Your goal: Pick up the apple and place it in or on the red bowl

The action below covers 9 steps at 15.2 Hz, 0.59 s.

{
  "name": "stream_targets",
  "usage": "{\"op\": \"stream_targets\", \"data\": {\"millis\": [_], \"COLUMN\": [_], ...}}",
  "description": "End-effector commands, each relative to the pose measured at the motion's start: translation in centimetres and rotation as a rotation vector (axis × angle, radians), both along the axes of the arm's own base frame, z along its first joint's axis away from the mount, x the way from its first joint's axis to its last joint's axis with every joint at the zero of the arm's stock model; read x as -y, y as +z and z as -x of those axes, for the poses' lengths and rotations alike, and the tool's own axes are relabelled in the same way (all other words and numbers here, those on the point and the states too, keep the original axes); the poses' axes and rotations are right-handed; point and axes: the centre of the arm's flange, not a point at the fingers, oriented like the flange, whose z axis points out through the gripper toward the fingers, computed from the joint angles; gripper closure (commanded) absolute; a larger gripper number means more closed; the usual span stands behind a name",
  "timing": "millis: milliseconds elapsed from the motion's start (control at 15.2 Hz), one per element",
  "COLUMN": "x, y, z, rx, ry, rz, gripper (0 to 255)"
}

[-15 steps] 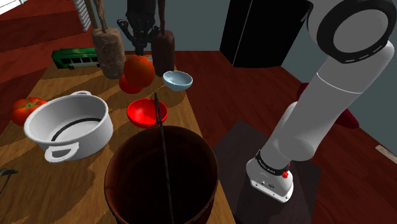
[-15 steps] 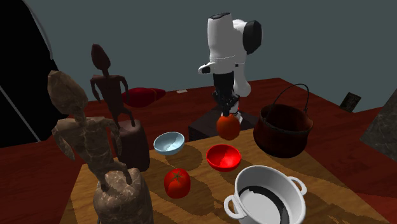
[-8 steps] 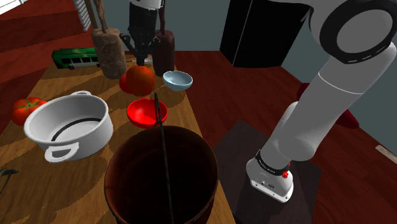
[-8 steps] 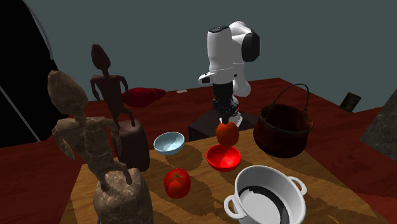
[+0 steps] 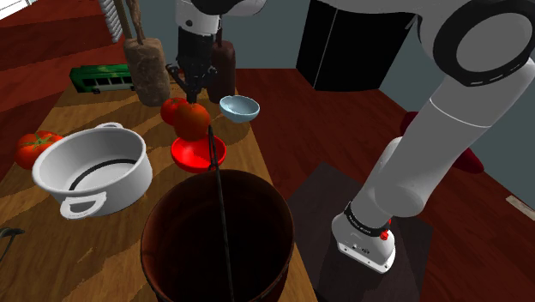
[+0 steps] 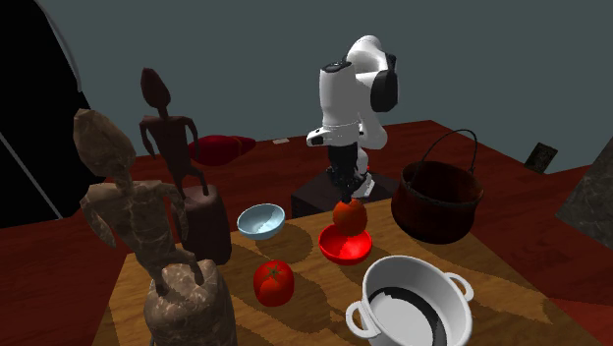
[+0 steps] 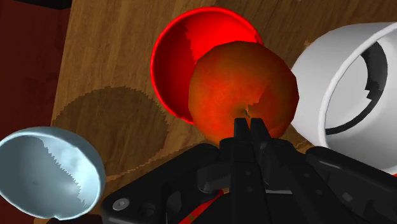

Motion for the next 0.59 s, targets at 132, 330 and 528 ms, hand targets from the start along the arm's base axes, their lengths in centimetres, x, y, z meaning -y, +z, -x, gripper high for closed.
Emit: {"op": "stream_targets", "data": {"millis": [132,330,528], "x": [0.0,0.0,0.0], "y": [-2.1,-3.7,-4.5], "z": [0.0,0.0,0.0], "rx": [0.001,0.001,0.001], "ry": [0.000,0.000,0.000], "rz": [0.000,0.000,0.000], "gripper": [255,255,255]}}
